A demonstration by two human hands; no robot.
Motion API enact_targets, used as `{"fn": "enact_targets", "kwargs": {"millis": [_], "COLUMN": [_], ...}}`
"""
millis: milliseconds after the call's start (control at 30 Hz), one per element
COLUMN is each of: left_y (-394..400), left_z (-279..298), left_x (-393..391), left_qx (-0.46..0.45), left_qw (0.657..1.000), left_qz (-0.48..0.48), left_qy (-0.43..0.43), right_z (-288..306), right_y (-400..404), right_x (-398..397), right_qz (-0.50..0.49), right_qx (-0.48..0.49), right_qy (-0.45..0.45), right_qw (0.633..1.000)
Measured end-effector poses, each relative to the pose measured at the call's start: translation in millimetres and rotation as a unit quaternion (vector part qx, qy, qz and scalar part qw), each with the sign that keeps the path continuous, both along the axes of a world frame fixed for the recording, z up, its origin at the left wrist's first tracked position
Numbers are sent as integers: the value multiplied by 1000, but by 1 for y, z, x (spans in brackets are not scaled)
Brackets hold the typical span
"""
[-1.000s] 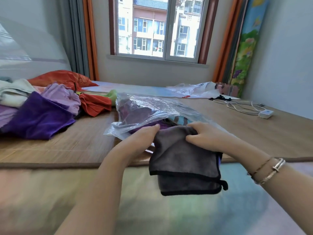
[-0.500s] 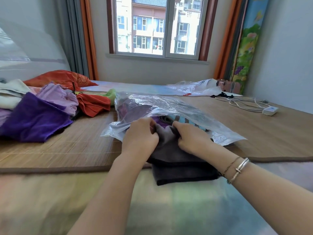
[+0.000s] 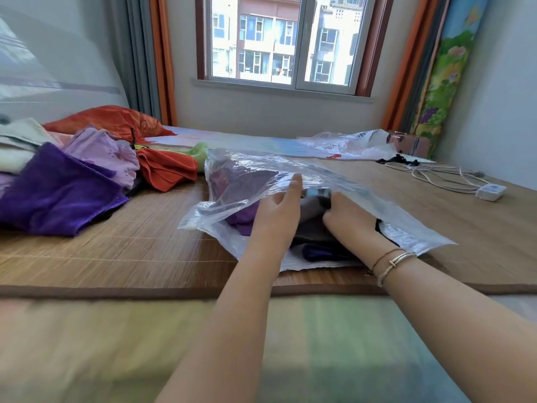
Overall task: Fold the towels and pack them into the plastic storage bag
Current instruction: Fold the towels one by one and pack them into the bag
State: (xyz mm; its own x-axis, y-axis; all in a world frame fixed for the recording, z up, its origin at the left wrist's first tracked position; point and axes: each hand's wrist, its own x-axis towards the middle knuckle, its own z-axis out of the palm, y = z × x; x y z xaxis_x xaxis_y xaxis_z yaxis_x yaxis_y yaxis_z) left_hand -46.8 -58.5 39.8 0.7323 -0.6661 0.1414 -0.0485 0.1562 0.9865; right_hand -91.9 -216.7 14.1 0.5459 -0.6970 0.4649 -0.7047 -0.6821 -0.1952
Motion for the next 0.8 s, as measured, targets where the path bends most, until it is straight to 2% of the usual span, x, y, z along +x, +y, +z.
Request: {"fn": "enact_targets", "kwargs": {"millis": [167,233,333,667,800], "left_y": [-6,-9,-13,-9,-3], "left_z": [3,5,8,4,5], "left_x": [-2,1,3,14,21], "left_qx": [-41,-47,-58,-52,-33], "left_qw": [999,999,998,996,997], "left_qz": [-14,-19,-25,-38,-37], "left_qy": [-15,-18,-18,-55,-55], "right_z": [-6,-13,-26,-29,-26], "right_y": [-1,-6,-12,-62,-45], "right_x": [13,23,30,62,57], "right_qz": [31,34,22,9,24], "right_qx": [55,97,105,150,113], "right_qy": [-108,-41,52,68,72], "right_qw": [992,994,993,986,991]}}
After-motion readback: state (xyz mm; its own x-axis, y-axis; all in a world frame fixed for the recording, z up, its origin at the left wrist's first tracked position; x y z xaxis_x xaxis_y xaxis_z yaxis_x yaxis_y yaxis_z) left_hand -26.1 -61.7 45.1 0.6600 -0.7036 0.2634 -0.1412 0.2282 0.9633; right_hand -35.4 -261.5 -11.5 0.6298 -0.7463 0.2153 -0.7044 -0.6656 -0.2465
